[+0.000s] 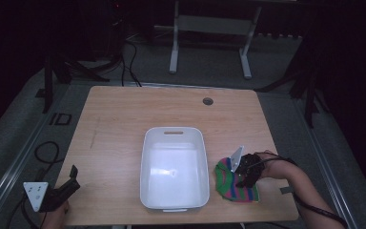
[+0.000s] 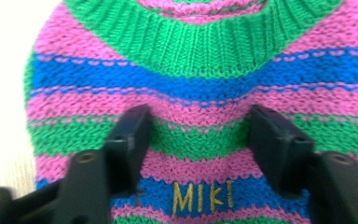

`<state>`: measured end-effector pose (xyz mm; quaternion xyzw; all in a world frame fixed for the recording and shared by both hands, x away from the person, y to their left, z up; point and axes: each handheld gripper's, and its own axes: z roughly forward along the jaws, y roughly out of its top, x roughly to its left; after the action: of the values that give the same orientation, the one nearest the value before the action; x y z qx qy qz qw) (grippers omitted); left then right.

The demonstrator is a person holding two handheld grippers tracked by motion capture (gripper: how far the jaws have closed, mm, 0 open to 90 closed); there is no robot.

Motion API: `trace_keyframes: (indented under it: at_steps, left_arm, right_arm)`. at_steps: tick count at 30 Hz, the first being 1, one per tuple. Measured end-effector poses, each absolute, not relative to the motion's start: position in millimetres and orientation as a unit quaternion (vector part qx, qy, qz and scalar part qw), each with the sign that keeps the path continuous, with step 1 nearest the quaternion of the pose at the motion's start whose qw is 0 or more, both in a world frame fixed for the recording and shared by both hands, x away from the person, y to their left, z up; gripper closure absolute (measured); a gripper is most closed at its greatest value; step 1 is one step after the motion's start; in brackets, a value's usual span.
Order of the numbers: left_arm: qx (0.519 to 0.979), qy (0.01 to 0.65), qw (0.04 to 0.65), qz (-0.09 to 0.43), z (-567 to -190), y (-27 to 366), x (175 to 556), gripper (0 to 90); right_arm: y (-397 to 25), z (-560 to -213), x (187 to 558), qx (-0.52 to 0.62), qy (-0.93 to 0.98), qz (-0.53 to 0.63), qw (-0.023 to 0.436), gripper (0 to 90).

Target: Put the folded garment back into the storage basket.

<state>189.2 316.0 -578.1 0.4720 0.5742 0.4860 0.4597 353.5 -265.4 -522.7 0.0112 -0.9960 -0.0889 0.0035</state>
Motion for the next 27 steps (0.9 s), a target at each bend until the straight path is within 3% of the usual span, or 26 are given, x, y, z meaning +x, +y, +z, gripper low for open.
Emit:
trace_keyframes:
  at_steps: [3,6,15,27]
  left_arm:
    - [0.472,0.574,0.46,0.486,-578,316,189,2.2]
    - [0.471,0.575,0.46,0.486,-578,316,189,2.2]
    - [0.471,0.577,0.459,0.484,-578,316,190,2.2]
    - [0.471,0.577,0.46,0.484,-578,316,190,2.2]
  right_arm:
    - [-270,-522,352,0.001,-0.994,-0.112,0.008,66.9]
    - [-275,-523,351,-0.011,-0.991,-0.134,0.015,73.6]
    - [-272,-515,349,-0.021,-0.991,-0.128,0.014,77.2]
    - [-283,-478,346,-0.034,-0.986,-0.162,0.001,77.6]
